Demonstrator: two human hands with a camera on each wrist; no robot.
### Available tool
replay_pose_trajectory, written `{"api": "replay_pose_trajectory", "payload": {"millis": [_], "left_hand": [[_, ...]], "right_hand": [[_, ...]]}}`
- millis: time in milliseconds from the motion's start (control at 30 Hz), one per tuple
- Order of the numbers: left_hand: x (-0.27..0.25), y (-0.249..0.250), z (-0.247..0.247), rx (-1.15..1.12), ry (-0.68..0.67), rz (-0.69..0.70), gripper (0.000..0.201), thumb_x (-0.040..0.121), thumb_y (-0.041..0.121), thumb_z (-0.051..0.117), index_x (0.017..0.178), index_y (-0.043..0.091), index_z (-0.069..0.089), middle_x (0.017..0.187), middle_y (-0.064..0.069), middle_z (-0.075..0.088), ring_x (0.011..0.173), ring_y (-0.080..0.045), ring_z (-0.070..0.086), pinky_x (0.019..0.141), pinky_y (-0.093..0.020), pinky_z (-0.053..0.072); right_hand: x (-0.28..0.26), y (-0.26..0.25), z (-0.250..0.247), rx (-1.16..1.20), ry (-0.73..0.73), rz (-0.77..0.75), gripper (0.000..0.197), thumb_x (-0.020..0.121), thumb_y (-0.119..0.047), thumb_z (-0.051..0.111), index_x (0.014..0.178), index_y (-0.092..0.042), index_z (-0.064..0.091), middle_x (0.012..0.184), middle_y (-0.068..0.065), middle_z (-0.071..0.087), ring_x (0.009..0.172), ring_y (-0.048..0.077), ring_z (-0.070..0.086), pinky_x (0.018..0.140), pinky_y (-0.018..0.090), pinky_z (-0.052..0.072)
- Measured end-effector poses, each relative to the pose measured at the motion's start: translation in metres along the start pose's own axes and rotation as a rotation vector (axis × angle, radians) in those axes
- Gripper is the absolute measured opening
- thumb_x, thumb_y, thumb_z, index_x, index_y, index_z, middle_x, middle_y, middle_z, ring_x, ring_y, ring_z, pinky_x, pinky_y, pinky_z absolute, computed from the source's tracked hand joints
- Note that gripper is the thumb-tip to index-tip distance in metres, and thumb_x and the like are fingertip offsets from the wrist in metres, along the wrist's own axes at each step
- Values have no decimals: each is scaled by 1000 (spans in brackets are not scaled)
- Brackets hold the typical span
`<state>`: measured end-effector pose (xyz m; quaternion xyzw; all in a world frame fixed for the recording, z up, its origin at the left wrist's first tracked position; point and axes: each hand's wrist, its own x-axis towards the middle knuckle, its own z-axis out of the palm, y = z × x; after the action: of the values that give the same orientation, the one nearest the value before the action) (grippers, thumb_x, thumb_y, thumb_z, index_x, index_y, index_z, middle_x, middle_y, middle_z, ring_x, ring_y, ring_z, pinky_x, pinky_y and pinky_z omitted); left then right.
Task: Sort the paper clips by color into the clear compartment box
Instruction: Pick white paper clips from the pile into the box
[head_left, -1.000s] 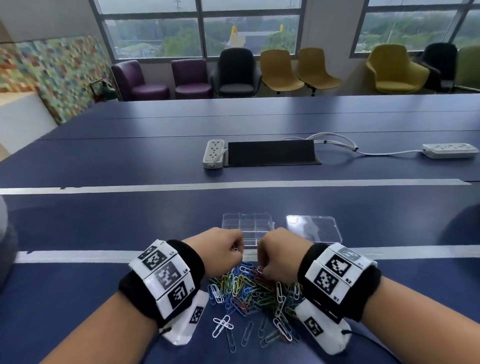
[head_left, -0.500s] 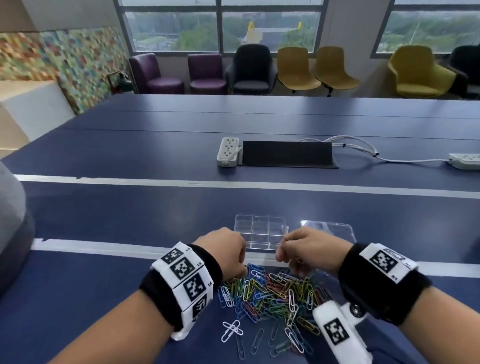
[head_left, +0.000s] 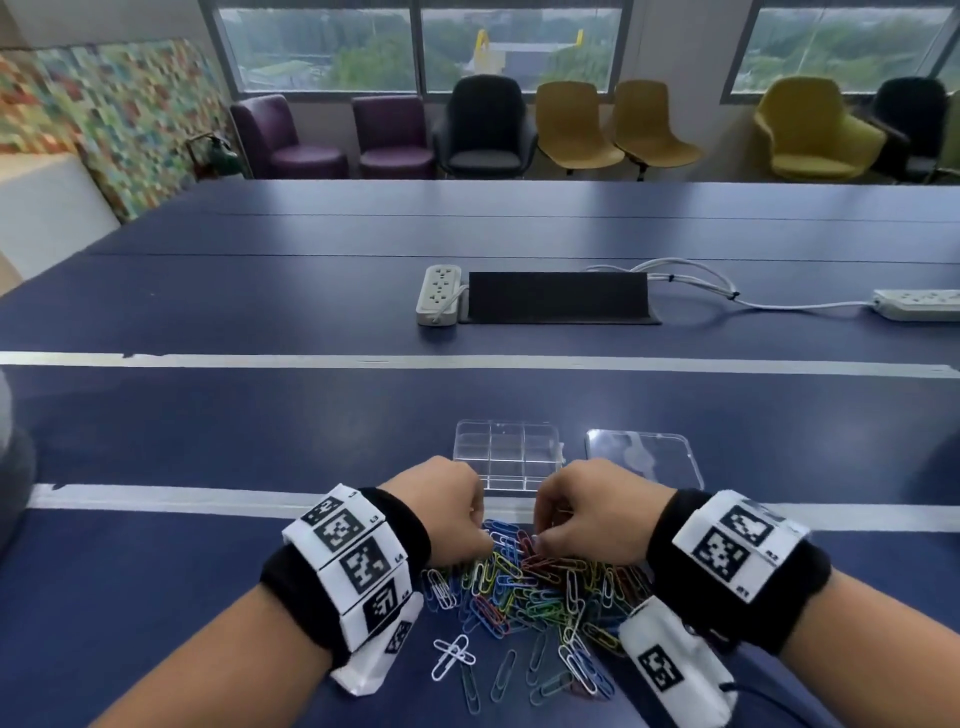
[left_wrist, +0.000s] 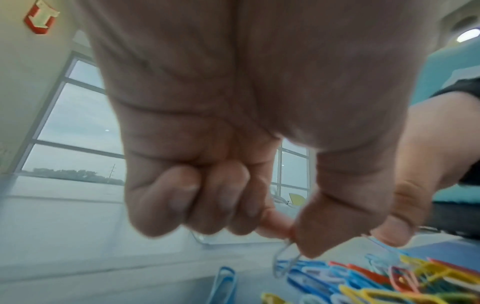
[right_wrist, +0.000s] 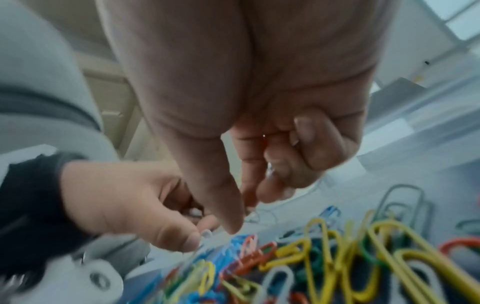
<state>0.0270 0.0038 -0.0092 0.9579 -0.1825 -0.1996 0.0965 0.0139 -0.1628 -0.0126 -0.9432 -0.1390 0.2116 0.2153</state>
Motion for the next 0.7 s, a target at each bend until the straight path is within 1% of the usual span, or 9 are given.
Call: {"api": "replay_pose_trajectory", "payload": {"millis": [67, 133, 200, 233, 300, 367, 433, 533, 700], "left_hand": [[-1, -2, -1, -37, -9, 23, 13, 77, 29, 59, 70, 20, 53, 70, 6, 53, 67, -14, 50, 58, -23, 41], [-3, -3, -1, -63, -26, 51, 19, 77, 29, 59, 65, 22, 46, 69, 7, 50, 63, -12, 46, 58, -23, 40], [-4, -2, -1, -71, -44, 76, 22, 77, 27, 60, 64, 24, 42, 67, 9, 46, 64, -12, 44, 58, -24, 39], [-4, -2, -1, -75, -48, 90, 20, 78, 25, 60, 67, 24, 43, 68, 10, 46, 66, -13, 46, 60, -24, 39], [-5, 0, -1, -95, -44, 117, 8, 80, 21, 58, 78, 21, 50, 72, 10, 49, 73, -15, 48, 65, -25, 41], [-4, 1, -1, -93, -28, 143, 11, 83, 18, 55, 93, 17, 57, 85, 5, 57, 78, -14, 49, 68, -23, 40], [-2, 2, -2, -92, -9, 159, 19, 86, 16, 52, 103, 17, 60, 99, -1, 64, 80, -13, 50, 70, -21, 41], [2, 3, -8, -118, 31, 173, 20, 88, 14, 49, 104, 18, 61, 102, -2, 66, 79, -12, 53, 70, -19, 41], [11, 12, -18, -116, 102, 183, 18, 88, 14, 52, 101, 17, 63, 102, -2, 68, 90, -17, 60, 76, -20, 44]], "right_hand": [[0, 4, -7, 91, -7, 42, 13, 80, -28, 61, 68, -27, 57, 67, -11, 57, 61, 4, 50, 62, 19, 44], [-3, 8, -14, 158, 2, 88, 11, 83, -23, 54, 72, -25, 55, 71, -7, 62, 59, 6, 52, 61, 23, 46], [-6, 11, -19, 129, 1, 102, 13, 85, -16, 48, 85, -25, 57, 74, -6, 63, 58, 8, 51, 60, 24, 46], [-7, 11, -20, 68, -2, 93, 21, 86, -14, 45, 94, -26, 59, 77, -8, 61, 62, 8, 51, 62, 23, 44], [-9, 10, -18, -54, -9, 62, 32, 88, -12, 40, 106, -25, 64, 74, -13, 52, 65, 3, 47, 64, 18, 40], [-11, 7, -14, -126, 5, 42, 33, 87, -11, 41, 101, -21, 69, 70, -14, 55, 65, 3, 49, 67, 17, 43], [-13, 4, -8, -168, 31, 29, 26, 84, -16, 48, 94, -18, 72, 84, -4, 70, 79, 13, 62, 78, 22, 51], [-13, 3, -2, -220, 22, 32, 16, 82, -20, 61, 89, -14, 74, 96, 5, 74, 90, 20, 66, 82, 29, 55], [-10, 4, -3, -223, 15, 36, 17, 82, -16, 60, 90, -11, 74, 96, 6, 74, 88, 21, 66, 75, 25, 52]]}}
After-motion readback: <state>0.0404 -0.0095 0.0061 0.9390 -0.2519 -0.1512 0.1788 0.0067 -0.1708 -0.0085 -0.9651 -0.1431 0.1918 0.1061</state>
